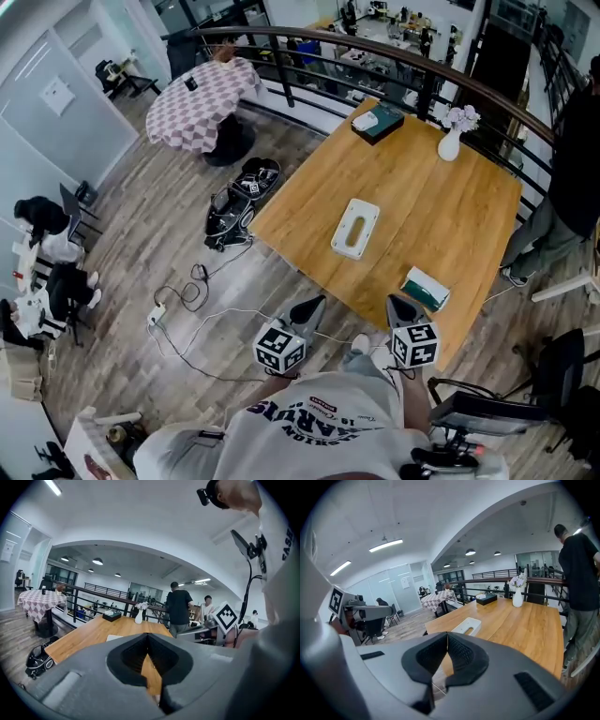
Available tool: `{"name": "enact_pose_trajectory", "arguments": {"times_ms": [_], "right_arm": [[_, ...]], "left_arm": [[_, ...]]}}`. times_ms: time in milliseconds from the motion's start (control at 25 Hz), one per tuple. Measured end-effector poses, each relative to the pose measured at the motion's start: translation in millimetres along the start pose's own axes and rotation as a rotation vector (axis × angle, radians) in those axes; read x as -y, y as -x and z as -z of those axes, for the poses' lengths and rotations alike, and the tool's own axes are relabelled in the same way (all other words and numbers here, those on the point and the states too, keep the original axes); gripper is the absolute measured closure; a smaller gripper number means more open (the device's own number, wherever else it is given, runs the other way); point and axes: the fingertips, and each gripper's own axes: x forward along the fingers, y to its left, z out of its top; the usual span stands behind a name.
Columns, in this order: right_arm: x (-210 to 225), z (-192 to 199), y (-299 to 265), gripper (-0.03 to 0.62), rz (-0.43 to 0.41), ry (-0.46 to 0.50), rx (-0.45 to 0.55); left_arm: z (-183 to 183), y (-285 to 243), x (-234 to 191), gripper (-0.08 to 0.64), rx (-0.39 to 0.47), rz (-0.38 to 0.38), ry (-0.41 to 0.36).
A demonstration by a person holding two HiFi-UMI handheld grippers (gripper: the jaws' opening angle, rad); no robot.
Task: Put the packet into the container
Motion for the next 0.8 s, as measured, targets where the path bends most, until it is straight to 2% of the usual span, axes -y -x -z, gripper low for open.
{"name": "enact_pose_trajectory", "arguments": {"times_ms": [200,360,600,800], "right_arm": [[46,-8,-9,0.583,-0.004,-0.002,-0.022],[66,-14,-18,0.583,-0.014,0.038,-0.036],[71,-28,-22,0.583,-0.018,0.096,-0.014],[66,-24,-13,0.583,0.001,0.047,0.001]], "left_arm": [[-26,-47,-4,0.560,0.032,-0.028,-0.009],[-38,-66,-8,0.560,0.058,-0.060,0.020],[-28,-77,-9,0.560,0.011,-0.069,0.025],[-28,-89,-3,0.560,0.000,-0.017,0.012]]}}
